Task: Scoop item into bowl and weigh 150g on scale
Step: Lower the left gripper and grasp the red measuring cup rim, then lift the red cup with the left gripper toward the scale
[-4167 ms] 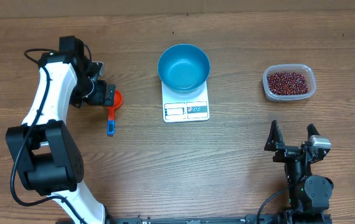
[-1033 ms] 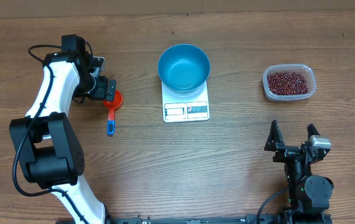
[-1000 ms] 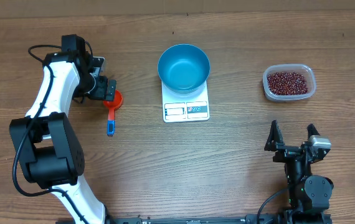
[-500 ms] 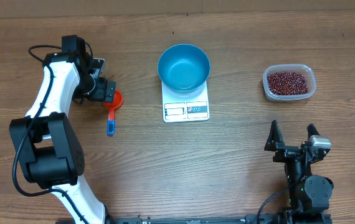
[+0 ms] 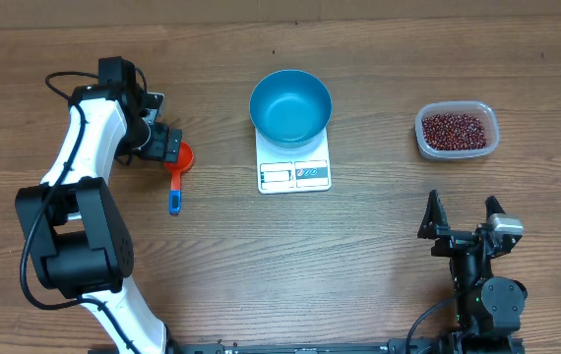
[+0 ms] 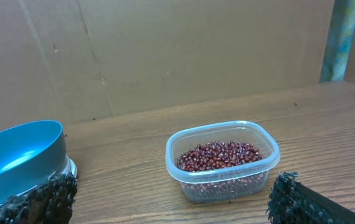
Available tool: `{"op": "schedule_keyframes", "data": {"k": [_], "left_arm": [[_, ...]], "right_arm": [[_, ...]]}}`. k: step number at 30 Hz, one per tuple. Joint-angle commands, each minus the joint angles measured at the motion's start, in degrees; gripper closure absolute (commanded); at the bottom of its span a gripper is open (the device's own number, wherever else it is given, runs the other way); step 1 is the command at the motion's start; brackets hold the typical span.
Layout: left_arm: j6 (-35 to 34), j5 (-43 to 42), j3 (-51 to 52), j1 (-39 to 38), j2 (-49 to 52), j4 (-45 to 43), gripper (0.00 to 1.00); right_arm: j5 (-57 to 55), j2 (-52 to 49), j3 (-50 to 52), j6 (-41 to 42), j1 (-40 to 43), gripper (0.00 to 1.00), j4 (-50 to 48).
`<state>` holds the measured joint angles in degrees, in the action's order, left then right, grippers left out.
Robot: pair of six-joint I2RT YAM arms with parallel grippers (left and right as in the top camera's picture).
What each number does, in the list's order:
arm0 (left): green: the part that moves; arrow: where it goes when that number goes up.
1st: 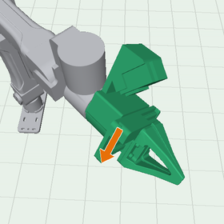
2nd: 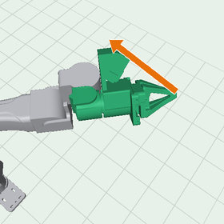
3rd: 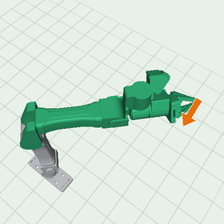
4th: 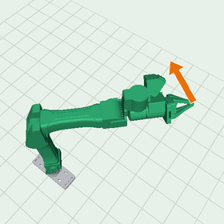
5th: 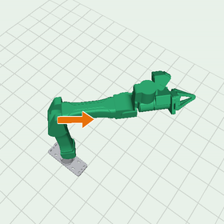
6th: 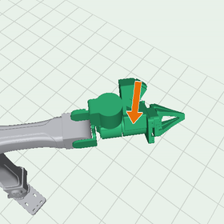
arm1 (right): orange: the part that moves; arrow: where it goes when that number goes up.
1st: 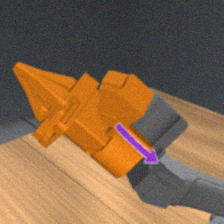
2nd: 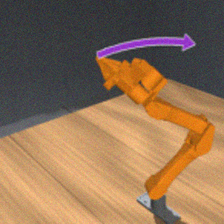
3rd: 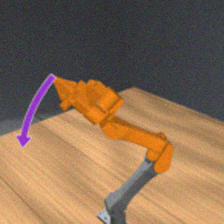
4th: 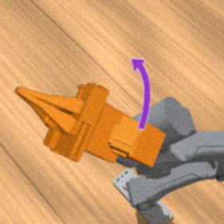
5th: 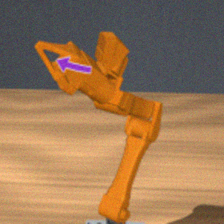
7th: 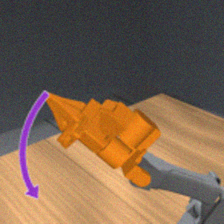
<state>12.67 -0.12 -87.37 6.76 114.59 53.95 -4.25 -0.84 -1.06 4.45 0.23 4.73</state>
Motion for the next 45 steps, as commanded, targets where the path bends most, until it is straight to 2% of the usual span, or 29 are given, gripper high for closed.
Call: {"op": "schedule_keyframes", "data": {"k": [1, 14, 24, 26, 28, 29, 33, 37, 42, 45], "left_arm": [[2.21, 0.74, 1.09, 0.07, 1.40, -0.37, 0.01], [3.65, 2.60, 1.09, 0.07, 7.15, -2.19, 0.01], [3.63, 2.93, 1.07, 0.02, 7.23, -2.86, 0.02], [3.61, 2.93, 1.07, 0.02, 7.23, -2.95, 0.11], [3.61, 2.93, 1.07, 0.02, 7.23, -3.08, 0.27], [3.61, 2.93, 1.07, -0.02, 7.23, -3.06, 0.38], [3.63, 2.91, 1.07, -0.02, 7.23, -3.06, 0.59], [3.63, 2.91, 1.07, -0.02, 7.23, -3.08, 0.72], [3.63, 2.89, 1.07, -0.02, 7.23, -3.13, 0.95], [3.61, 2.89, 1.07, -0.02, 7.23, -3.28, 0.96]], "right_arm": [[0.28, 0.68, 0.61, -0.22, -0.55, 0.00, -0.28], [0.26, 0.68, 0.61, -0.22, -0.55, 0.00, -0.28], [0.26, 0.68, 0.61, -0.22, -0.55, 0.00, -0.28], [0.28, 0.68, 0.61, -0.22, -0.55, 0.00, -0.28], [0.26, 0.68, 0.61, -0.22, -0.55, 0.00, -0.28], [0.26, 0.68, 0.61, -0.22, -0.55, 0.00, -0.28], [0.26, 0.68, 0.61, -0.22, -0.55, 0.00, -0.28], [0.26, 0.68, 0.61, -0.22, -0.55, 0.00, -0.28], [0.26, 0.68, 0.61, -0.22, -0.55, 0.00, -0.28], [0.26, 0.68, 0.61, -0.22, -0.55, 0.00, -0.28]]}}
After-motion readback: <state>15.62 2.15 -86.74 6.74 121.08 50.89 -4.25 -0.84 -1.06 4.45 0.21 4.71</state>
